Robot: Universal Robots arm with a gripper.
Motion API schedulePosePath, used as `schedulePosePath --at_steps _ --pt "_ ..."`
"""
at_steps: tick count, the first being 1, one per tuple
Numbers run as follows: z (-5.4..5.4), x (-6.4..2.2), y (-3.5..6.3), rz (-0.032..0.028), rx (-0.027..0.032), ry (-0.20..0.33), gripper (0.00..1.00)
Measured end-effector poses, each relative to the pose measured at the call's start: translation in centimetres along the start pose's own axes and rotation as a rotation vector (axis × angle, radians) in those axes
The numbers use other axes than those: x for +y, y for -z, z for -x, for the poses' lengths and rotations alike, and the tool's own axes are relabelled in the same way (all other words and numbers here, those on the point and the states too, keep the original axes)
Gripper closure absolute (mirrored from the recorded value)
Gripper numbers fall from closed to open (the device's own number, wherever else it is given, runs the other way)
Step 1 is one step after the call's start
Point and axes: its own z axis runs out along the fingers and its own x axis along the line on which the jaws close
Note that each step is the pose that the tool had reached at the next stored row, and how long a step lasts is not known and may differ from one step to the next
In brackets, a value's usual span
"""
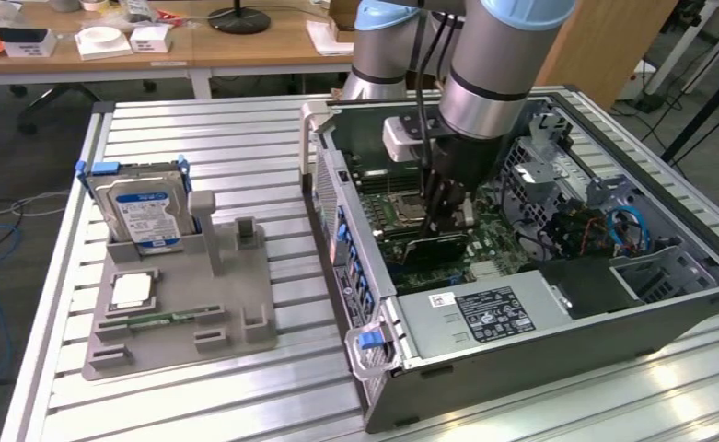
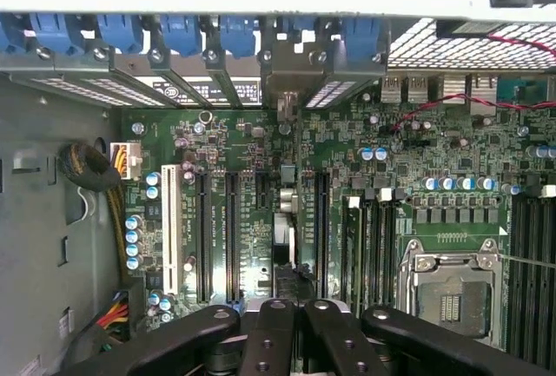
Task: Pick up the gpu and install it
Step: 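Press down on the gpu until it lock into place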
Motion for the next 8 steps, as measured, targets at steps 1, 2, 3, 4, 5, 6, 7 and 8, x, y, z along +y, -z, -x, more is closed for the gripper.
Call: schedulePosePath --at_steps 1,2,3,4,5,6,7,8 --pt "0.0 -0.01 -0.14 -0.0001 0.0 0.0 0.89" --pt "-0.01 -0.01 -0.31 -0.0004 0.0001 -0.001 0.89" --pt "-0.01 -0.02 -0.49 -0.0006 0.0 -0.001 0.89" --pt "-0.01 -0.02 -0.68 -0.0007 -0.0001 -0.001 0.89" --pt "0.0 -0.03 -0.83 -0.0008 -0.0001 -0.001 0.89" --pt "0.01 -0.03 -0.86 -0.0007 0.0006 -0.002 0.89" --pt "0.01 -0.03 -0.86 -0.0007 0.0007 -0.002 0.89" --pt "0.0 -0.03 -0.86 -0.0007 0.0008 -0.002 0.89"
